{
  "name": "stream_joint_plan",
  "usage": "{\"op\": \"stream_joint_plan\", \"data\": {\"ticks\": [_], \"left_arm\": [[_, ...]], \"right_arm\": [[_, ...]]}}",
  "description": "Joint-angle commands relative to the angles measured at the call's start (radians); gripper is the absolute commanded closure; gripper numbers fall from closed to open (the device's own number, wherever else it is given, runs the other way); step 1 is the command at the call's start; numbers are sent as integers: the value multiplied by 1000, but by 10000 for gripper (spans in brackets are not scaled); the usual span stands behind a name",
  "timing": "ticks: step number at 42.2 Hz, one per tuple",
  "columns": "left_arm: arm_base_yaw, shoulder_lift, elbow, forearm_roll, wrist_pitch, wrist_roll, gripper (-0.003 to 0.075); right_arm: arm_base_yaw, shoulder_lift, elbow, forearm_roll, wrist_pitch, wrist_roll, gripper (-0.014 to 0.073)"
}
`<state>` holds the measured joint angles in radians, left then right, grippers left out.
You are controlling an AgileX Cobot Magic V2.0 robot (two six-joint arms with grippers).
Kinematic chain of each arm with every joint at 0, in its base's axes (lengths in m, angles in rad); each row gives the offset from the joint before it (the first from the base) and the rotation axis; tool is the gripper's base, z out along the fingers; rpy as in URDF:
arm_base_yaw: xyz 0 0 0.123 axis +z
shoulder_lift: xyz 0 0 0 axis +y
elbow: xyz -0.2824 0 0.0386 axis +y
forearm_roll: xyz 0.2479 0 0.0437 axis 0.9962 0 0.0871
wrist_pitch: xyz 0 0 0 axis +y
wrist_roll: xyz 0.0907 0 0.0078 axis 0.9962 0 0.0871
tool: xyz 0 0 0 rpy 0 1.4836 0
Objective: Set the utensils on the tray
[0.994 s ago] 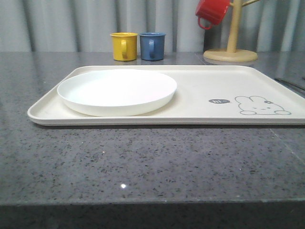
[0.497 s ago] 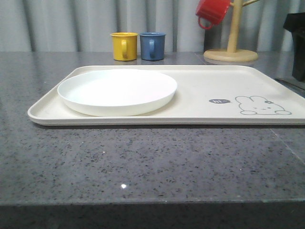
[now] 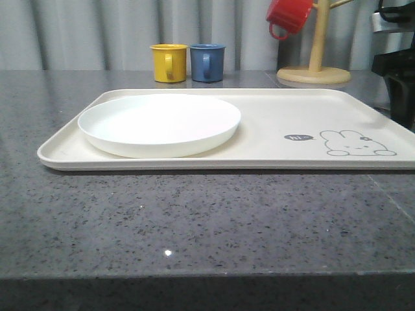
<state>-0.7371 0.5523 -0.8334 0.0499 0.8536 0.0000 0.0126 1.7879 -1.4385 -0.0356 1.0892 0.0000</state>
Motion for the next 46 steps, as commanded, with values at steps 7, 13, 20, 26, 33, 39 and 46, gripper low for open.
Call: {"op": "stream_joint_plan", "data": {"ticks": [7,13,20,26,33,39,46], "left_arm": [[-10,4,-24,2,-72,-8,331],[-10,4,-24,2,-72,-8,331],[-10,4,-24,2,-72,-8,331],[-10,4,-24,2,-72,-8,331],[-10,4,-24,2,-72,-8,331],[-10,4,-24,2,-72,-8,331],[-10,4,-24,2,-72,-8,331]], "right_arm": [[-1,-44,-30,-5,-2,-13,136],[-1,-44,-30,36,27,-13,391],[-1,-44,-30,59,30,-13,593],[-1,-55,-37,59,36,-13,608],[25,-103,-118,75,106,-13,608],[133,-111,-225,91,185,-13,608],[305,-87,-314,93,204,0,608]]}}
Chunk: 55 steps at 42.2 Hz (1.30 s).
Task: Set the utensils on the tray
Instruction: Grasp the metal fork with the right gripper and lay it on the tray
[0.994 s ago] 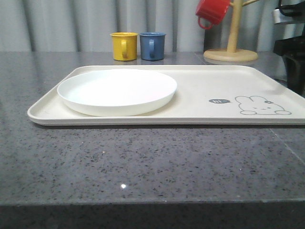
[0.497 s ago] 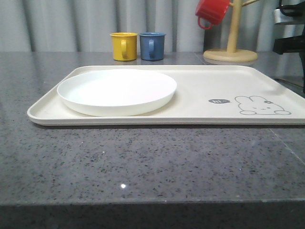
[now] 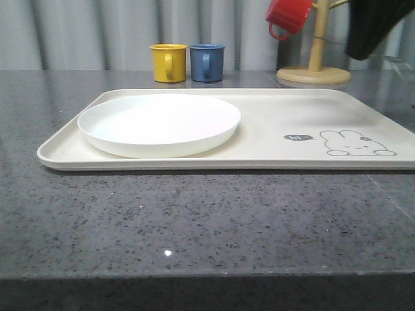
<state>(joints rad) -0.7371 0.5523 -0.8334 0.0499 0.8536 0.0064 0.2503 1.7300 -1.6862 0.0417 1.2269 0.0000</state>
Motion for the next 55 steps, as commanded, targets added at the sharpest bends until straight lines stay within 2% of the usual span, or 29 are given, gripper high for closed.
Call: {"op": "stream_joint_plan", "data": {"ticks": [1,6,12,16,28,31,39,42,48,55], "left_arm": [[-10,4,-24,2,-72,-14,331],[-10,4,-24,2,-72,-14,331],[-10,4,-24,2,-72,-14,331],[-10,4,-24,2,-72,-14,331],[-10,4,-24,2,-72,-14,331],[-10,4,-24,2,-72,-14,331],[-10,4,-24,2,-72,-14,331],[-10,4,-24,2,-72,-14,331],[-10,4,-24,2,-72,-14,331],[-10,4,-24,2,-72,-14,331]], "right_arm": [[85,-21,-76,16,70,14,608],[144,27,-111,16,98,141,608],[151,86,-111,16,57,380,608],[151,119,-111,16,31,446,608],[151,184,-111,11,-11,478,597],[151,192,-111,6,-14,478,552],[151,195,-111,3,-30,478,321],[151,194,-111,3,-34,478,275],[151,160,-112,-10,-29,456,263],[147,77,-111,-96,26,330,263]]}}
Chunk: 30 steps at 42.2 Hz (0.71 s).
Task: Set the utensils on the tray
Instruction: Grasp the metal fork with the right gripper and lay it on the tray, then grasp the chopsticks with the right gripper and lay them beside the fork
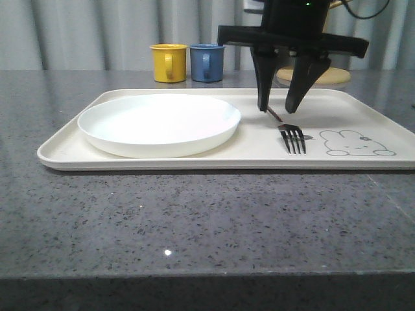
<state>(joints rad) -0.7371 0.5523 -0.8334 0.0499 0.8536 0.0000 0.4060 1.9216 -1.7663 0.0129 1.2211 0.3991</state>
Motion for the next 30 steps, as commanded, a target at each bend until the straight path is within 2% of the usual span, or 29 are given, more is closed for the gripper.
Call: {"op": "stream_joint_plan", "data": {"ticks": [1,6,12,19,30], "left_arm": [[-10,4,-24,2,-72,-8,331],[-10,4,-24,2,-72,-8,331],[-10,4,-24,2,-72,-8,331],[-10,4,-24,2,-72,-8,331],[-10,4,-24,2,-72,-8,331]], "right_arm": [[-9,-126,-31,-95,48,-77,263],[-31,-190,-27,-268,122,-86,263],[-104,-267,24,-283,121,-131,263],[-243,-325,121,-228,120,-237,263],[-466,-332,300,-30,75,-440,261]]}}
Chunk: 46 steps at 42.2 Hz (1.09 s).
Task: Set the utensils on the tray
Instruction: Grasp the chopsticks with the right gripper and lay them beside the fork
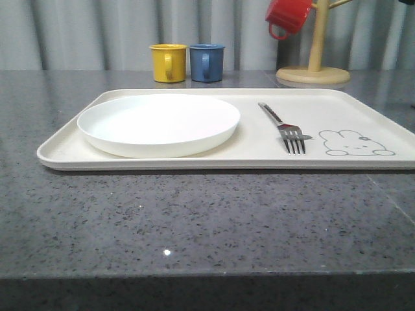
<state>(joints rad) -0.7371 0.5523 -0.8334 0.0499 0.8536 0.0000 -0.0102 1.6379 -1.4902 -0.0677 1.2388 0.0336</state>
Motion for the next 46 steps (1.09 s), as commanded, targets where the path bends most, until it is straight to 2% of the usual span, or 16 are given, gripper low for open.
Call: {"op": "stream_joint_plan", "data": {"ticks": [1,9,26,28,35,37,46], "left_arm": [[-10,4,-24,2,-72,-8,331],[-10,4,-24,2,-72,-8,331],[-10,4,-24,2,-72,-8,331],[-10,4,-24,2,-72,-8,331],[-10,4,-24,2,-72,-8,331],[-10,4,-24,2,-72,-8,331],[-10,4,-24,2,-72,-8,331]], "right_arm": [[-65,-46,39,58,39,-86,261],[-132,6,95,61,14,-97,261],[-131,72,93,68,-25,-97,269],[-131,72,93,68,-26,-97,292],[-131,72,93,68,-22,-97,518],[-131,72,93,68,-21,-97,554],[-83,38,44,156,31,-117,572]]}}
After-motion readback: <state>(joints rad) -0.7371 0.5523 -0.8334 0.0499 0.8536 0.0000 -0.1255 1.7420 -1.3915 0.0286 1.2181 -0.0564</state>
